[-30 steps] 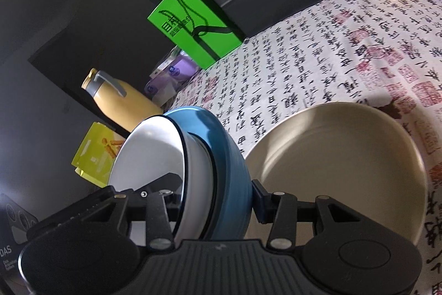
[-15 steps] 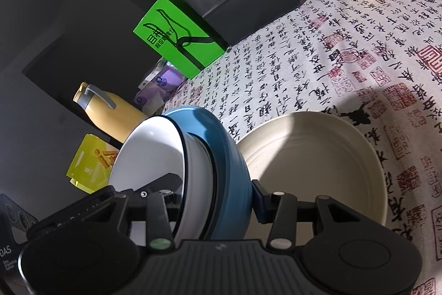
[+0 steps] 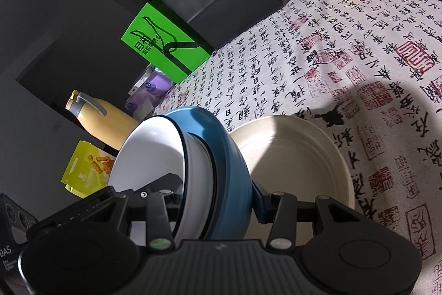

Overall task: Organize plates and bowls
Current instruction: 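Lower the blue bowl stack onto the cream plates with both grippers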

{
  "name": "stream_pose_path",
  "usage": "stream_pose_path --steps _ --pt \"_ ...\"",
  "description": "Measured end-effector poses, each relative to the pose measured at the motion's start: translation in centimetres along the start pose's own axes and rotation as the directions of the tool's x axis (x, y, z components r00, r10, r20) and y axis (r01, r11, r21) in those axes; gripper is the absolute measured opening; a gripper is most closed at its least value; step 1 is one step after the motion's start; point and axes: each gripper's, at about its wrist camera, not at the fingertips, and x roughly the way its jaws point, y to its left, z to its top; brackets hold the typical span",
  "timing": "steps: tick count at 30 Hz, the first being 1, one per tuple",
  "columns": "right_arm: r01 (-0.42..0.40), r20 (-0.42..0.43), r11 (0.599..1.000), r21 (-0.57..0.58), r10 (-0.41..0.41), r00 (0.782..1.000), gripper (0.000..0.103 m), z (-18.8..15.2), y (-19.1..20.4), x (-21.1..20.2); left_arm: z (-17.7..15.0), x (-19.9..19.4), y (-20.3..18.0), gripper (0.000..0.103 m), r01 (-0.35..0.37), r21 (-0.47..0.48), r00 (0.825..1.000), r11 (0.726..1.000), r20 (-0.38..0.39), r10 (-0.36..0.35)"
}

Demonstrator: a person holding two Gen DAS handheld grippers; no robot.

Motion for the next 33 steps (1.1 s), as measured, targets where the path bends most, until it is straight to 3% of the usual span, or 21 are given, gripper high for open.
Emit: stream_pose_path --steps 33 --pt "0.039 -0.017 0.999 0.013 -0.039 0.999 0.043 0.2 -2.7 0.7 -1.1 3.0 -0.6 0.052 -0.004 0.006 0.998 1.0 -0.063 0.004"
